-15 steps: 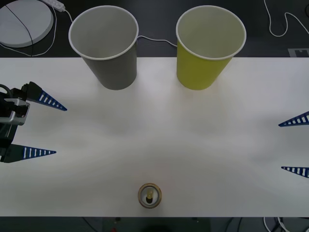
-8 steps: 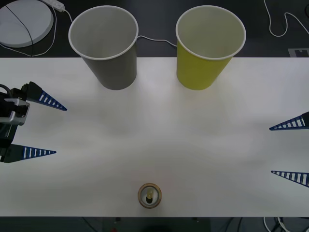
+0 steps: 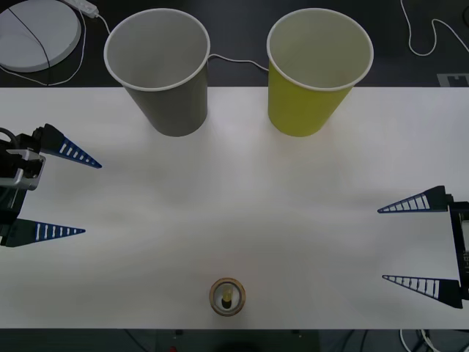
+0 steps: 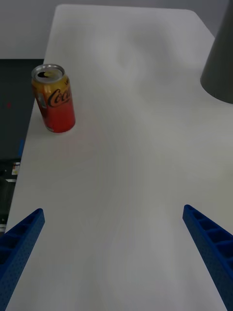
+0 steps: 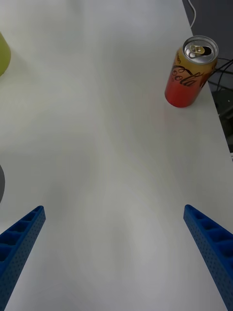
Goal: Put the can into the green bin and the plastic bottle into the gray bin
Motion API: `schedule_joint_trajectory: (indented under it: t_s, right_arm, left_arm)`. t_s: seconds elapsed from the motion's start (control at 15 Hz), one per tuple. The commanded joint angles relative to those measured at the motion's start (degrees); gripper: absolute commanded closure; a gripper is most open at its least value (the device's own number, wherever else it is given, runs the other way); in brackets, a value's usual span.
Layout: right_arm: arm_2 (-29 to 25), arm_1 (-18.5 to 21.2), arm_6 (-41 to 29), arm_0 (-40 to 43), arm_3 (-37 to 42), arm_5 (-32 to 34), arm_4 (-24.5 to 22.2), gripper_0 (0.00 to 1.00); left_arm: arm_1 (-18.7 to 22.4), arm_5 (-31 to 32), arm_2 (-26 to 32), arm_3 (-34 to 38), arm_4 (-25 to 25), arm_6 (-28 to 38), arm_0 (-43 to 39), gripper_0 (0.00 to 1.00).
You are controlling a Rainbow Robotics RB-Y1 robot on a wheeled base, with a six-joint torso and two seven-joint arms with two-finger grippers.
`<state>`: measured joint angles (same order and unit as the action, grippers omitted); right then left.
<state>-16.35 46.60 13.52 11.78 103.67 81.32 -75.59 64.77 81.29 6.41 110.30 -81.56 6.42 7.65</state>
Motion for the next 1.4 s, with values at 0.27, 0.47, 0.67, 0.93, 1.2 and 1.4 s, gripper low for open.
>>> schedule_joint_trajectory:
  t_s: [0.27,0.47,0.67,0.93,1.2,1.4]
  right_arm:
    - [2.82,-6.17,5.47,-4.48,-6.19,7.19,-0.35,0.0]
    - [6.42,-6.52,11.0,-5.98,-11.91,7.1,1.14,0.0]
    - [11.17,-6.7,16.01,-8.0,-18.24,6.75,3.96,0.0]
    - [18.02,-6.96,19.35,-10.72,-25.35,5.78,7.65,0.0]
    - [23.74,-8.72,21.2,-12.22,-29.05,2.18,10.55,0.0]
    - [26.73,-10.83,21.99,-14.5,-32.74,0.69,10.9,0.0]
  left_arm:
    - [0.0,0.0,0.0,0.01,0.0,0.0,0.0,0.0]
    - [0.0,0.0,0.0,0.01,0.0,0.0,0.0,0.0]
    - [0.0,0.0,0.0,0.01,0.0,0.0,0.0,0.0]
    - [0.0,0.0,0.0,0.01,0.0,0.0,0.0,0.0]
    - [0.0,0.0,0.0,0.01,0.0,0.0,0.0,0.0]
    - [0.0,0.0,0.0,0.01,0.0,0.0,0.0,0.0]
